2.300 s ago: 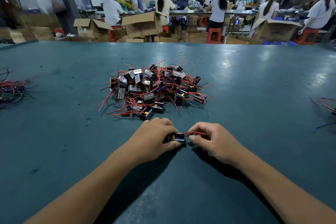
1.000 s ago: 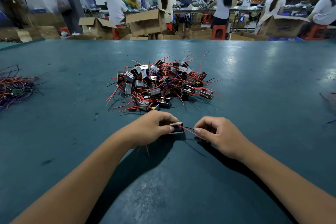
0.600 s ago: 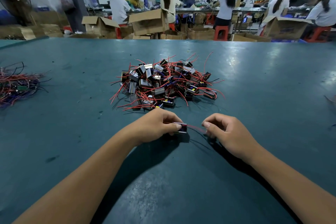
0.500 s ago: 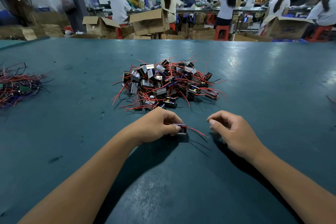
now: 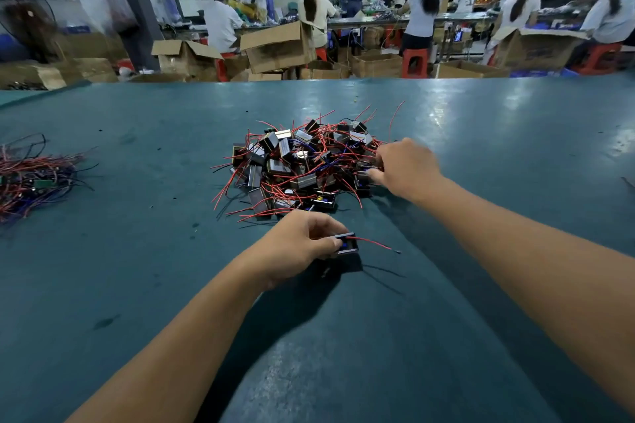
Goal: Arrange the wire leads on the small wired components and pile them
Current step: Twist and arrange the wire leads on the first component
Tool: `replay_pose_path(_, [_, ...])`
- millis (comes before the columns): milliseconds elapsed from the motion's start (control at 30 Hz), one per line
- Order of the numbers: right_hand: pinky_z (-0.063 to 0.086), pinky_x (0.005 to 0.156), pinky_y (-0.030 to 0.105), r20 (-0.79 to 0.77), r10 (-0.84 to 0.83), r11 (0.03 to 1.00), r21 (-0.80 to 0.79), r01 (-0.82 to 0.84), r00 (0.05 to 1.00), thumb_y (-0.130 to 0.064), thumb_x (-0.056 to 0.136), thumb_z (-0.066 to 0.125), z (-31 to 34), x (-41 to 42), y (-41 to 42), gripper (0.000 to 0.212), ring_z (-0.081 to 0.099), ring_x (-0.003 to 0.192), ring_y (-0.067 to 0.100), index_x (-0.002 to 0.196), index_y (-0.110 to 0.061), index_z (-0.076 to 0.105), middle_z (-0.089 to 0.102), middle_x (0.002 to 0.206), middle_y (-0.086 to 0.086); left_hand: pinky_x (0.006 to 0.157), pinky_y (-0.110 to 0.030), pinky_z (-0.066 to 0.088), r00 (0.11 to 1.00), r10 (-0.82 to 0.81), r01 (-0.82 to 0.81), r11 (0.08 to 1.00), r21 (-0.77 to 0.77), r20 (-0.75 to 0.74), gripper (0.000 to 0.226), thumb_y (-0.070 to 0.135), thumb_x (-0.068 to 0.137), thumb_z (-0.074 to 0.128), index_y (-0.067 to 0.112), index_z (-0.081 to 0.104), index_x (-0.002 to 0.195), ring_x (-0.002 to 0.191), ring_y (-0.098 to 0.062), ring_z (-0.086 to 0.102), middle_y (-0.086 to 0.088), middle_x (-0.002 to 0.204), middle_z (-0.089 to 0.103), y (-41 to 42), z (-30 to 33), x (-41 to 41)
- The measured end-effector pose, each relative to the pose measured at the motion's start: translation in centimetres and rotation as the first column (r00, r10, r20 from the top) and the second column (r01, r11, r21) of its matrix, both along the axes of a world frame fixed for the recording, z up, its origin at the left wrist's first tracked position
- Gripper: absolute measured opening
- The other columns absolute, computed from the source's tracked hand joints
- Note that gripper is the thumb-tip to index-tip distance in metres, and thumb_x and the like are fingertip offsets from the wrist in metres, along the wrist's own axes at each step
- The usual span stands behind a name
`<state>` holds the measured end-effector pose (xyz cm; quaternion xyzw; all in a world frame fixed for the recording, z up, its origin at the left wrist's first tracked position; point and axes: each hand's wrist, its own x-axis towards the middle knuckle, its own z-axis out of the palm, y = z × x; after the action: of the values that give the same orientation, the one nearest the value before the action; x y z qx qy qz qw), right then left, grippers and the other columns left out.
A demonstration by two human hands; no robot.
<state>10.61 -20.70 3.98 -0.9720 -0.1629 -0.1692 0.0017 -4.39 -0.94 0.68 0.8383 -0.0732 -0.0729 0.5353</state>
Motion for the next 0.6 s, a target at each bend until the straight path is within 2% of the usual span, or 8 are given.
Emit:
replay_pose_path(100, [0.05, 0.074, 0.037, -0.015, -0.003, 0.994, -0.109, 0.002, 1.0, -0.054, 0.092, 0.059, -0.4, 0.8, 0.3, 0.043, 0.058, 0.102, 0.032, 0.106, -0.014, 0.061, 0.065, 0.103, 0.013, 0.085, -0.037, 0.056, 0.998, 0.048, -0.045, 0.997, -0.065, 0.051, 0.014, 0.004, 0.095, 0.065, 0.012, 0.074, 0.103, 0.081, -0.015, 0.064, -0.019, 0.1, 0.073, -0.8, -0.2, 0.1])
replay_pose_path(167, [0.051, 0.08, 0.039, -0.037, 0.028, 0.995, -0.096, -0.032, 0.999, -0.049, 0.092, 0.061, -0.7, 1.0, 0.3, 0.041, 0.059, 0.105, 0.034, 0.114, -0.015, 0.059, 0.065, 0.108, 0.015, 0.082, -0.033, 0.057, 0.998, 0.053, -0.049, 0.994, -0.094, 0.036, 0.016, 0.004, 0.095, 0.065, 0.013, 0.073, 0.106, 0.08, -0.014, 0.065, -0.017, 0.097, 0.073, -1.1, -0.5, 0.2])
replay_pose_path(300, [0.048, 0.084, 0.038, -0.045, 0.077, 0.997, 0.018, -0.077, 0.996, -0.048, 0.088, 0.068, -0.7, 1.0, 0.0, 0.043, 0.06, 0.105, 0.034, 0.117, -0.018, 0.061, 0.067, 0.111, 0.012, 0.068, -0.022, 0.054, 0.997, 0.07, -0.075, 0.982, -0.175, -0.037, 0.013, 0.003, 0.094, 0.067, 0.007, 0.071, 0.106, 0.072, -0.011, 0.064, -0.006, 0.082, 0.071, -1.3, -0.9, 0.3])
replay_pose_path(467, [0.045, 0.085, 0.037, -0.091, 0.157, 0.979, 0.142, -0.143, 0.983, -0.043, 0.086, 0.072, 0.7, 0.4, -1.4, 0.039, 0.059, 0.104, 0.031, 0.115, -0.018, 0.065, 0.066, 0.111, 0.009, 0.071, -0.029, 0.057, 0.994, 0.105, -0.109, 0.973, -0.204, -0.026, 0.012, 0.001, 0.088, 0.073, 0.005, 0.071, 0.1, 0.072, -0.016, 0.066, -0.007, 0.079, 0.072, -1.3, -0.8, 0.2])
replay_pose_path(600, [0.047, 0.087, 0.037, 0.026, 0.147, 0.915, 0.375, -0.146, 0.989, -0.032, 0.085, 0.075, 3.5, -1.2, -2.6, 0.032, 0.058, 0.098, 0.028, 0.108, -0.015, 0.062, 0.062, 0.107, 0.01, 0.077, -0.03, 0.058, 0.996, 0.083, -0.078, 0.99, -0.117, 0.034, 0.012, 0.003, 0.086, 0.076, 0.008, 0.073, 0.097, 0.072, -0.013, 0.067, -0.003, 0.078, 0.075, -1.2, -0.3, 0.0])
